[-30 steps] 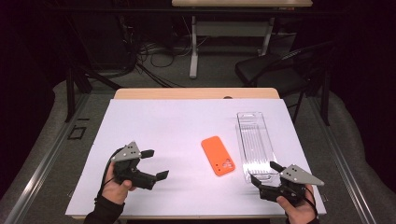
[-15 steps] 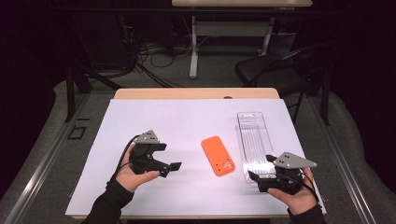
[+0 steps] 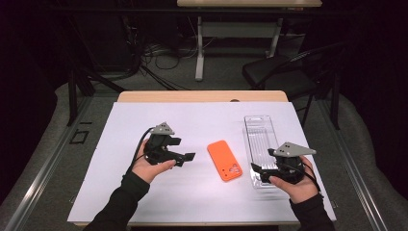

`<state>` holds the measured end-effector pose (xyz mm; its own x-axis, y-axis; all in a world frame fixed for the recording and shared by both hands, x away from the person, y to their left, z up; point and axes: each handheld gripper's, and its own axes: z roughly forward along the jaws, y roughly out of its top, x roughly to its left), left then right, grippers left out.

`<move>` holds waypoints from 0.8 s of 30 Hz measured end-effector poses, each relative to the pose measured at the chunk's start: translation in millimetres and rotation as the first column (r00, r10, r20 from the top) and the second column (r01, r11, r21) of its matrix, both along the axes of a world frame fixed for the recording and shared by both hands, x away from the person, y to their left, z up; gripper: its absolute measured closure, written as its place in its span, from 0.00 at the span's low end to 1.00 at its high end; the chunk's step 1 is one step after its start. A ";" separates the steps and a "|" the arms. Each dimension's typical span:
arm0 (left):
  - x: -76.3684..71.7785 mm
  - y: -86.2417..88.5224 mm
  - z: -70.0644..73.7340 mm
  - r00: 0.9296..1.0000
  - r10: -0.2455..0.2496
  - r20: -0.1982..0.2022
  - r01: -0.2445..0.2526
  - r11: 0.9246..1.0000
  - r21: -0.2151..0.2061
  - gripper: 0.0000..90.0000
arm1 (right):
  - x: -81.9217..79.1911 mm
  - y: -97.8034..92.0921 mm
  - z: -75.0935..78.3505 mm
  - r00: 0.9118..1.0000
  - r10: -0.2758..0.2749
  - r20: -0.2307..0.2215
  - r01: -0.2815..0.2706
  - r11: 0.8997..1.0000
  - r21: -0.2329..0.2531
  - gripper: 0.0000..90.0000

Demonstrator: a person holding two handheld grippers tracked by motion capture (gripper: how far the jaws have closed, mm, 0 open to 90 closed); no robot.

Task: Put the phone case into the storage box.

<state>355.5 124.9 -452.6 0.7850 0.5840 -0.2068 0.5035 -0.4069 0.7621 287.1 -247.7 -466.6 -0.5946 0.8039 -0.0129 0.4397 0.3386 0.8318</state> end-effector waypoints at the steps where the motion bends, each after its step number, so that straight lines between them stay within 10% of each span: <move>1: 1.7 -1.0 -0.1 1.000 -0.005 -0.001 0.005 1.000 0.000 0.24 | 1.4 0.0 -0.8 1.000 0.003 0.001 -0.003 1.000 0.001 0.24; 24: 30.1 -68.0 -20.6 0.999 -0.043 -0.017 0.044 0.997 0.066 0.92 | 4.0 3.4 -13.9 1.000 0.004 -0.003 -0.004 1.000 0.004 0.21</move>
<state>385.6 56.9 -473.3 0.8071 0.5619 -0.1810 0.4954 -0.4779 0.7254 291.2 -244.3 -480.5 -0.5981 0.8014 -0.0076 0.4408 0.3369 0.8320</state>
